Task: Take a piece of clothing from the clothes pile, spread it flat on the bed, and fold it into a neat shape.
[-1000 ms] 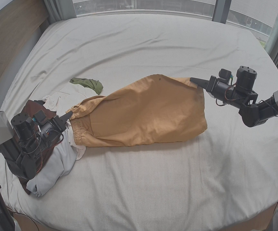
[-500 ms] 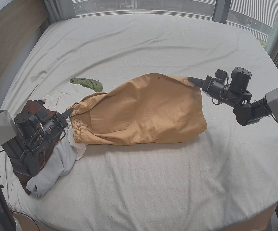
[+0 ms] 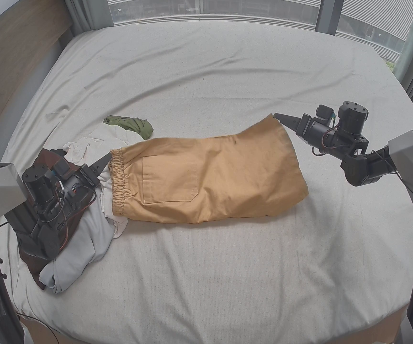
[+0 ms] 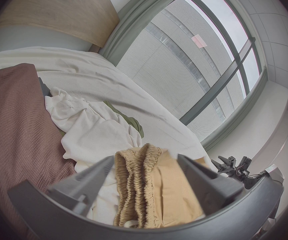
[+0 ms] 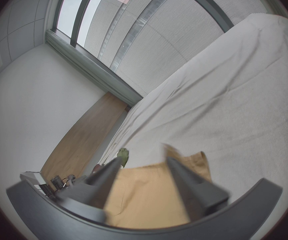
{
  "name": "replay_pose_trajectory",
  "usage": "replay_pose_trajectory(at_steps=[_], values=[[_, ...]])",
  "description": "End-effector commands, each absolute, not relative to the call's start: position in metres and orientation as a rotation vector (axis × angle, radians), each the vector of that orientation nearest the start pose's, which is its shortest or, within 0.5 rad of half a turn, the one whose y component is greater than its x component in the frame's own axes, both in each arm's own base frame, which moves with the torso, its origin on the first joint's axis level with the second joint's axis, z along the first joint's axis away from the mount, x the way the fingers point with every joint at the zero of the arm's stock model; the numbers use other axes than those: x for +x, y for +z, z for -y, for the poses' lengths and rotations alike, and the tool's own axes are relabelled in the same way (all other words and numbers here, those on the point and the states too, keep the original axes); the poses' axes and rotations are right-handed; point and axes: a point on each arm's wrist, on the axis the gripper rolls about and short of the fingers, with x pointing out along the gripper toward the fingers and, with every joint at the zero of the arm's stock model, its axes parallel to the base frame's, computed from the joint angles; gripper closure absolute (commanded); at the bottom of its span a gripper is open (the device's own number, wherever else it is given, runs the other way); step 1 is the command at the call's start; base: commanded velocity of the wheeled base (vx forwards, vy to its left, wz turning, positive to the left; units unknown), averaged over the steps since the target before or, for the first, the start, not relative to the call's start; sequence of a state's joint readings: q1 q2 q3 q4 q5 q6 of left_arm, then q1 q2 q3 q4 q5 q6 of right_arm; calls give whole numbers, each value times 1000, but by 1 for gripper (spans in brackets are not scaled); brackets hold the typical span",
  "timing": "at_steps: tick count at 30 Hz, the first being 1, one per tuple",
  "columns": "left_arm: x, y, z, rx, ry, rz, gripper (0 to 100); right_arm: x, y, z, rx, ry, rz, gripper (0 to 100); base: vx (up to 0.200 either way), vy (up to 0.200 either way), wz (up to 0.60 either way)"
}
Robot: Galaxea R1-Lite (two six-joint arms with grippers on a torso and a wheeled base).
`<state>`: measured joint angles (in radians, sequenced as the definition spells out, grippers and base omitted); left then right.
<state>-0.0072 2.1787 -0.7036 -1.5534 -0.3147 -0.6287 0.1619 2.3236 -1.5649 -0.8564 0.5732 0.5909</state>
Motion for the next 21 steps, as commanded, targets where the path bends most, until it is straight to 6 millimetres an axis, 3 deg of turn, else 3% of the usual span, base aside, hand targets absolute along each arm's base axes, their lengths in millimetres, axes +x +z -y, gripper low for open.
replay_pose_trajectory(at_steps=[1, 7, 13, 15, 21], values=[[372, 91, 8, -620, -291, 18, 0, 485, 155, -93, 544, 710, -100, 0, 0, 0, 0], [371, 97, 8, -646, -273, 37, 0, 477, 161, -92, 542, 705, -99, 0, 0, 0, 0], [362, 102, 10, -645, -290, 28, 0, 447, 162, -83, 549, 674, -148, 0, 0, 0, 0], [361, 102, 10, -645, -290, 28, 0, 445, 162, -82, 551, 673, -152, 0, 0, 0, 0], [340, 101, 19, -643, -371, -49, 0, 407, 138, -76, 567, 658, -199, 0, 0, 0, 0]])
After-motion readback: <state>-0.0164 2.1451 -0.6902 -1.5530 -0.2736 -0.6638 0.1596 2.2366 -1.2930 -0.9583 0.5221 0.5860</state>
